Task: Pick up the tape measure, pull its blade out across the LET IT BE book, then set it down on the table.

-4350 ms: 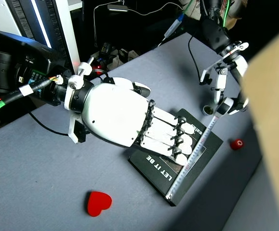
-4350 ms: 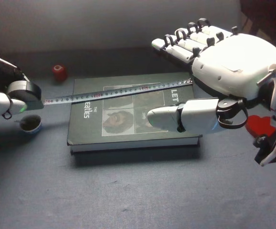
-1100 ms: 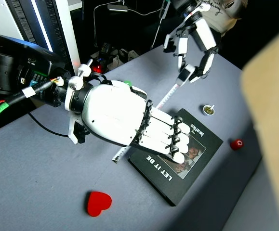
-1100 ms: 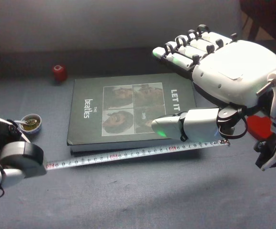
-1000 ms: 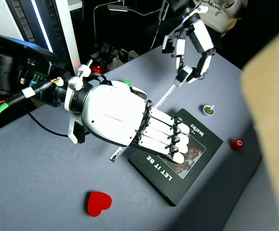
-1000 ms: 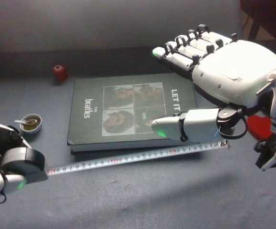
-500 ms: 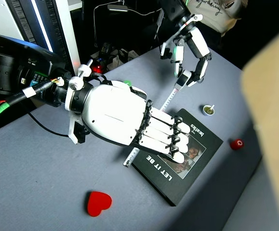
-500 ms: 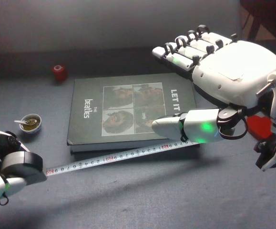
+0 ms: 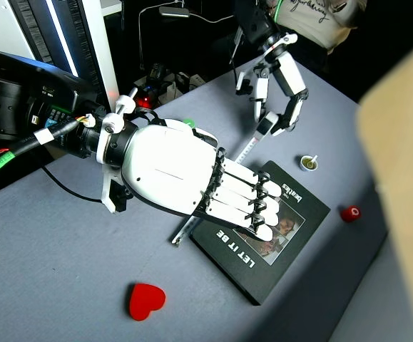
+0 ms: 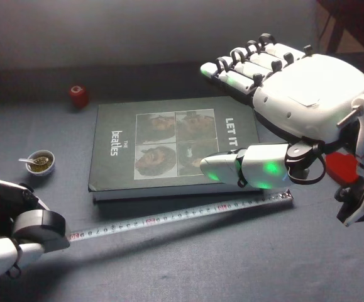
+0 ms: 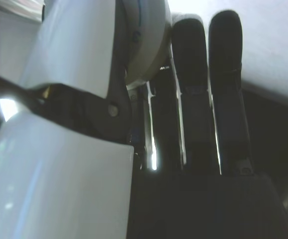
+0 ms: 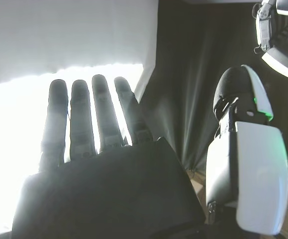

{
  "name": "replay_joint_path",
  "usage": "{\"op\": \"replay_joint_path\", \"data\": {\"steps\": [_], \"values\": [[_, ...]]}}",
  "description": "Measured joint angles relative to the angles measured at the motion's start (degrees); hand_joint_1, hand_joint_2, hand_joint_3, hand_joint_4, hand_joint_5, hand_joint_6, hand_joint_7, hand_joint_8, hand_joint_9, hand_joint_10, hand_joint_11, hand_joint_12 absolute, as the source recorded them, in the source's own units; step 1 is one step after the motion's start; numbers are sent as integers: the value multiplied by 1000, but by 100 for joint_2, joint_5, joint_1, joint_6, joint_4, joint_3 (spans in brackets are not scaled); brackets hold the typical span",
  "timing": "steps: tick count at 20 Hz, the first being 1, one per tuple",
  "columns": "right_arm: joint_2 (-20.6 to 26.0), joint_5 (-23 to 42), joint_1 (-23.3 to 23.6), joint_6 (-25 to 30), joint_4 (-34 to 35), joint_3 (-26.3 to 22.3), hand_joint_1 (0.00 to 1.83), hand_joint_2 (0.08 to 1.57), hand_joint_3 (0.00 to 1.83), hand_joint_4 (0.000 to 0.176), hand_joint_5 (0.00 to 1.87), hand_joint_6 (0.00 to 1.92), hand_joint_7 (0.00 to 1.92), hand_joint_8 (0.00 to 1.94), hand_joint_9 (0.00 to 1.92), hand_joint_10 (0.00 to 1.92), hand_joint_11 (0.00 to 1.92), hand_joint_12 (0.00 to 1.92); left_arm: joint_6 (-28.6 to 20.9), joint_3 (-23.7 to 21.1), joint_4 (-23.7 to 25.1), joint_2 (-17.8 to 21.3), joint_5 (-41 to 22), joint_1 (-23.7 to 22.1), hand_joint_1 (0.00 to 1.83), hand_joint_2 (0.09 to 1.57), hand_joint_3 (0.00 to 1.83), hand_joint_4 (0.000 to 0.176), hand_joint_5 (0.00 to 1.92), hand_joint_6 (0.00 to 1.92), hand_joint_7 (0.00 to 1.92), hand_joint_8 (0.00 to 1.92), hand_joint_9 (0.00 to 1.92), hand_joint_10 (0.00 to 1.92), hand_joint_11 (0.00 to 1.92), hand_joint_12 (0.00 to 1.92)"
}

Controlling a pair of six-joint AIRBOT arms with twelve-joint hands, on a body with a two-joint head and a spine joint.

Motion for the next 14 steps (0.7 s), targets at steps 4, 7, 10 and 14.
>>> {"op": "replay_joint_path", "data": {"steps": [4,7,10,14], "values": [[0,0,-2,0,-9,0,63,1031,4,0,35,2,60,0,25,0,0,291,2,101,-24,-114,-9,-35,1381,1092,0,0,1063,693,1035,899,889,1278,736,1165],[0,0,-4,0,-31,0,67,1030,3,0,39,3,59,0,25,0,0,290,11,160,-46,-197,-28,-59,1381,1092,0,0,1063,694,1030,902,896,1276,737,1165],[0,0,-4,0,-39,0,79,1026,0,0,53,5,79,4,40,4,0,314,11,210,-52,-337,-22,-63,1381,1091,0,0,1067,692,1027,903,895,1277,747,1168],[0,0,-4,0,-42,0,95,1021,0,0,57,3,84,3,46,3,0,337,17,243,-50,-400,-20,-61,1382,1091,0,0,1049,706,1044,893,894,1271,739,1161]]}}
